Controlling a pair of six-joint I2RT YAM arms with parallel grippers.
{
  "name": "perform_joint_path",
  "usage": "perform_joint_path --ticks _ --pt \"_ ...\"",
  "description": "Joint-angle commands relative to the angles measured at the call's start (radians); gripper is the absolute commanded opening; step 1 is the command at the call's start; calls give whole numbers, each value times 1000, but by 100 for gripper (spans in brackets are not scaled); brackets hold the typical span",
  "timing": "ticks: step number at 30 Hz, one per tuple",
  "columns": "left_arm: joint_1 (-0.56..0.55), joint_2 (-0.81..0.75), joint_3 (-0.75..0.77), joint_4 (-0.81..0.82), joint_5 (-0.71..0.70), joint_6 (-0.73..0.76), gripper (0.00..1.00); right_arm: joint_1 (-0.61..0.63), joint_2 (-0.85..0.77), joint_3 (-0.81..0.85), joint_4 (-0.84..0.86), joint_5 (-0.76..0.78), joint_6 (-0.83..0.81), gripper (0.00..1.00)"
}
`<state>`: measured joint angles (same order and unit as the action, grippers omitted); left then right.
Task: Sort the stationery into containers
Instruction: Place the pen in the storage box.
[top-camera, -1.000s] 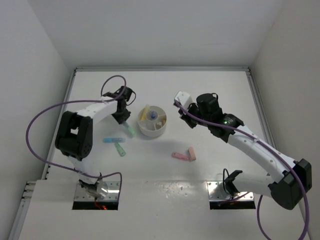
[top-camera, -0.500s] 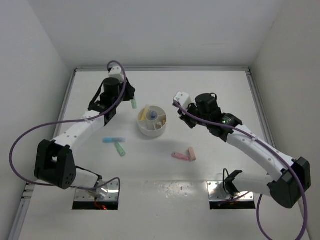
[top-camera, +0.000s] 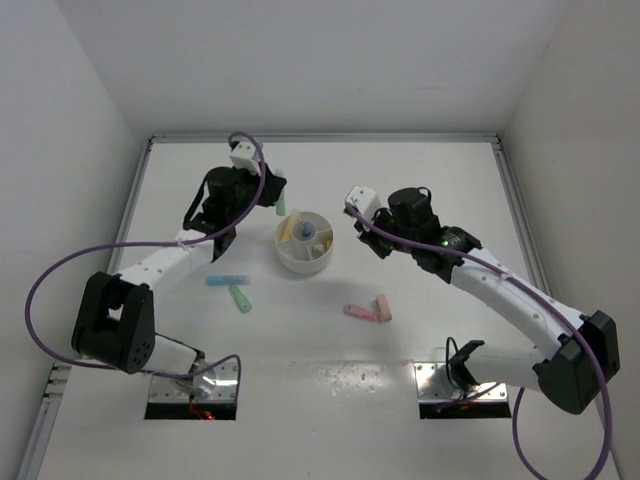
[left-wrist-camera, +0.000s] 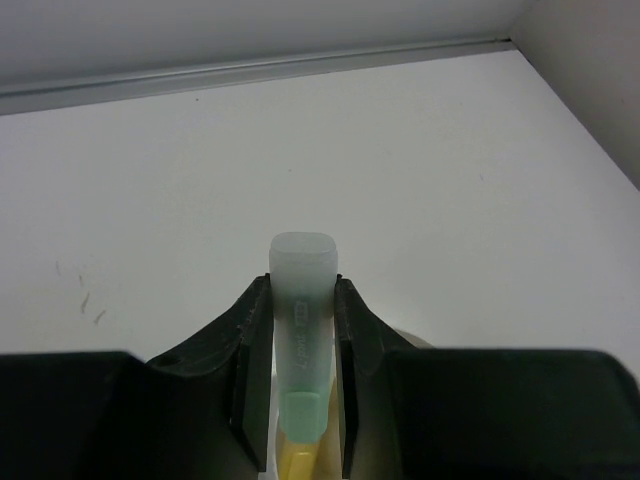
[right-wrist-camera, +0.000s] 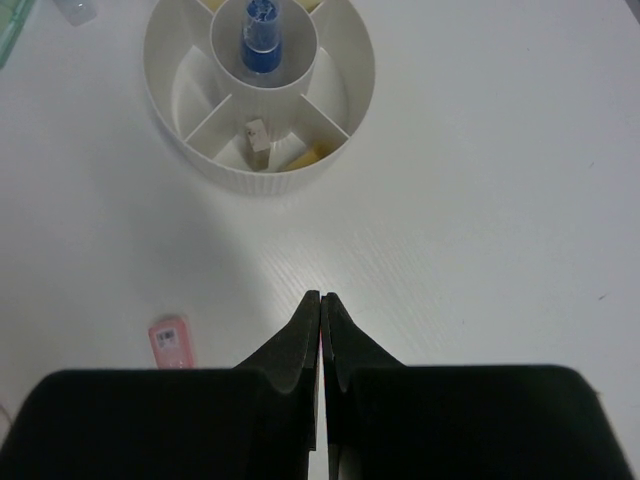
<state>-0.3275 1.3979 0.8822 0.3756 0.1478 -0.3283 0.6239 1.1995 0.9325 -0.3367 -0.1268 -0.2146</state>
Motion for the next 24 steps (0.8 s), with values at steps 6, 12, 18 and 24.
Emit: perform_joint_path --ticks 6,12,18,24 --pt "-22 39 -43 126 50 -8 0 -3 8 -3 28 -14 -9 0" --pt "-41 62 -43 108 26 -8 0 -3 8 -3 28 -14 -9 0" --pt "-73 96 -63 108 -10 -8 0 -3 8 -3 28 -14 -9 0" --pt "-91 105 -63 99 -59 2 0 -3 8 -3 28 -14 -9 0"
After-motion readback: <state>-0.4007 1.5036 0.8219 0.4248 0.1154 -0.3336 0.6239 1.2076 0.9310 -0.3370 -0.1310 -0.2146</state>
